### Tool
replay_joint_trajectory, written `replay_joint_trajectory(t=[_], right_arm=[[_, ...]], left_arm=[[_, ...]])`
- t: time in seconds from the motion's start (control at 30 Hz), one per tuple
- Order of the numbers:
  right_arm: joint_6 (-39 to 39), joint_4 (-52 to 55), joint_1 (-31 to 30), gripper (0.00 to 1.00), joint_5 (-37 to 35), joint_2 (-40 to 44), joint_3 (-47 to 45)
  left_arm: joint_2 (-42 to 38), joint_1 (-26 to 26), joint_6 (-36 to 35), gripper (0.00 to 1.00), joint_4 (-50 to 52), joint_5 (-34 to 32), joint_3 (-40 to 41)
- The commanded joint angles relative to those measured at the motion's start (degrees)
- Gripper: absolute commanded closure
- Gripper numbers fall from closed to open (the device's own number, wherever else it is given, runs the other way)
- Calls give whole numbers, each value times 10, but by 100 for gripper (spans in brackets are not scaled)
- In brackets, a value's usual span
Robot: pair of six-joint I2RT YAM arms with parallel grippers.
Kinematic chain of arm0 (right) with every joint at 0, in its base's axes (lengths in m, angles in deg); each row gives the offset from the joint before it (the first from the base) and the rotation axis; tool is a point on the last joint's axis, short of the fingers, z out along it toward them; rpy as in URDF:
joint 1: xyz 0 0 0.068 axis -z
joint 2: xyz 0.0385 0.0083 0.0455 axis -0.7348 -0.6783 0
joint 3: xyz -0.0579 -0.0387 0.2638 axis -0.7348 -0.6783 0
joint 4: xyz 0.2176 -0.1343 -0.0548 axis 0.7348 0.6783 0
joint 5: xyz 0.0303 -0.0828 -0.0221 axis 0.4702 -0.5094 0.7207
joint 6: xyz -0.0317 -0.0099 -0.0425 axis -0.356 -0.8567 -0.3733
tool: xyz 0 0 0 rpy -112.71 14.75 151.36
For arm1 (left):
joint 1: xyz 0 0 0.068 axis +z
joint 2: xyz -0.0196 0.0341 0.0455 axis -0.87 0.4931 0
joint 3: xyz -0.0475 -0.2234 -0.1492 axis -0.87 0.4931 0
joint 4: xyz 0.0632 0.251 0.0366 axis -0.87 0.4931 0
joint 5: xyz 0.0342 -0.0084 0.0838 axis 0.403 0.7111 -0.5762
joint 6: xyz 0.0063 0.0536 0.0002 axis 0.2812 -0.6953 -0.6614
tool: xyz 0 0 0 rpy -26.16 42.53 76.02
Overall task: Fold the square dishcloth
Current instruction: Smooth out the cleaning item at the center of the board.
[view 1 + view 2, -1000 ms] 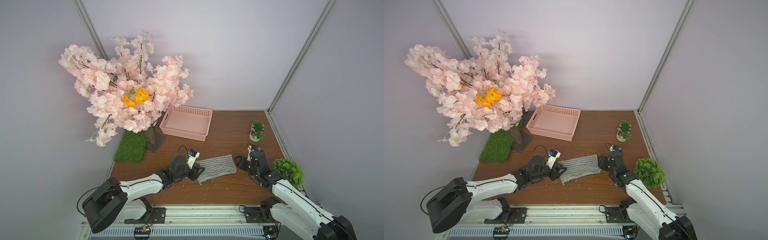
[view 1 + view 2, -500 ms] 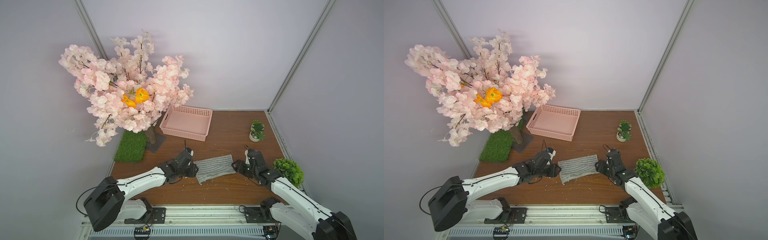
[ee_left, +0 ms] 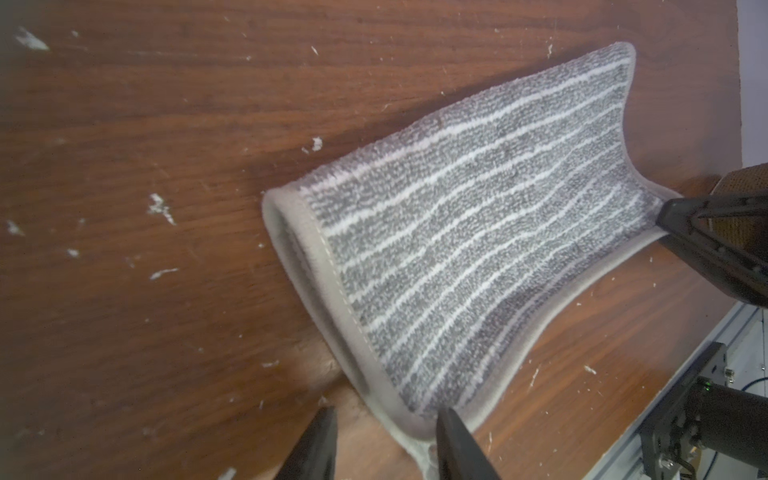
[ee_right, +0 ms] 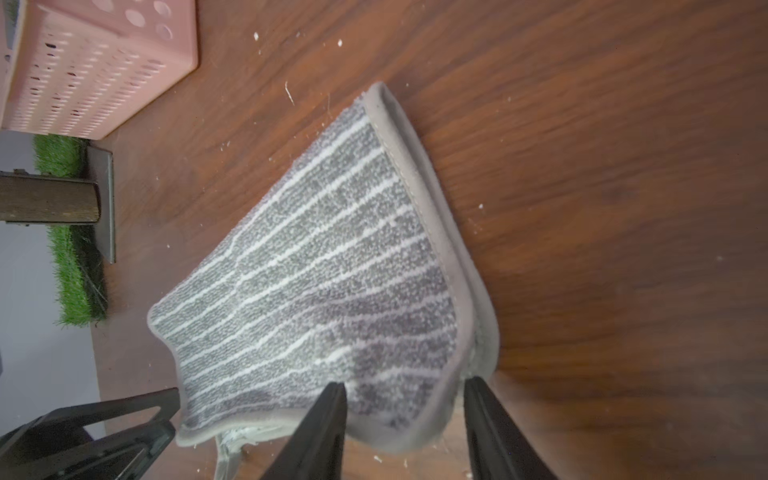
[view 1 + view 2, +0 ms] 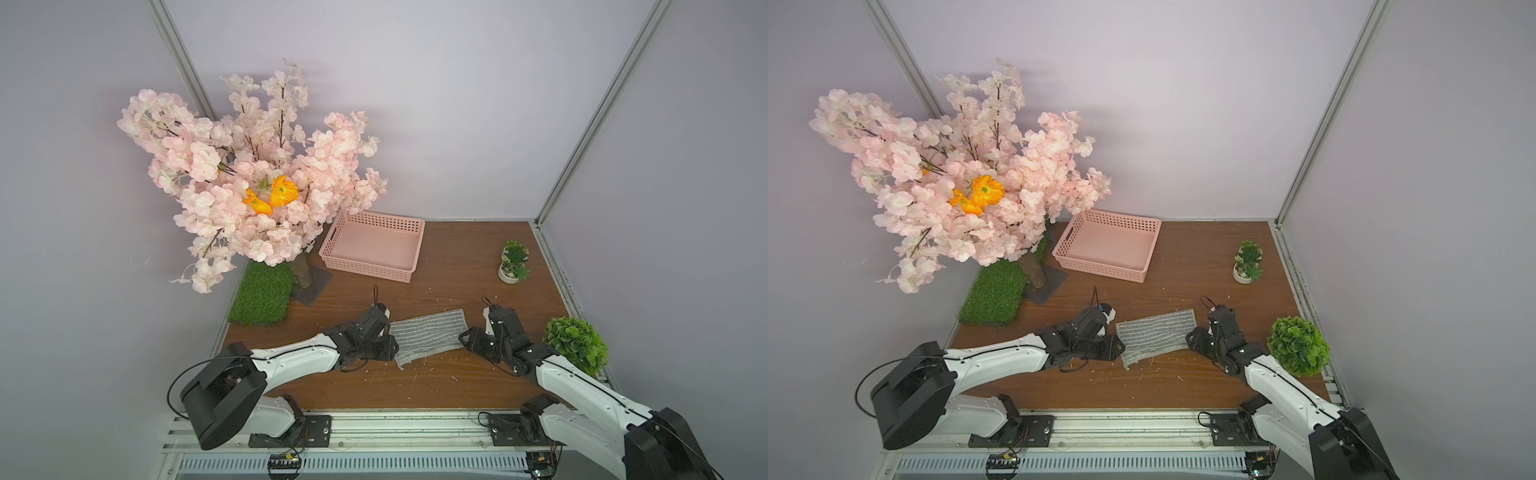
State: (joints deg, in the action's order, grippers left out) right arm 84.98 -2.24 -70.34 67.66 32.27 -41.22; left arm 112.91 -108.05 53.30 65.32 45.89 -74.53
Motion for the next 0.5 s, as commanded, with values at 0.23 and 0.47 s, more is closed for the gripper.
replay_joint_trajectory(t=[0.23,0.47], right_arm=[[-5,-35,-5,83,-7,19,-1],[-24,18,-7,95,-51,36,24]], left_arm=[[19,-13,4,92,-41,37,0],[-4,-19,4,100,-41,53,-7]])
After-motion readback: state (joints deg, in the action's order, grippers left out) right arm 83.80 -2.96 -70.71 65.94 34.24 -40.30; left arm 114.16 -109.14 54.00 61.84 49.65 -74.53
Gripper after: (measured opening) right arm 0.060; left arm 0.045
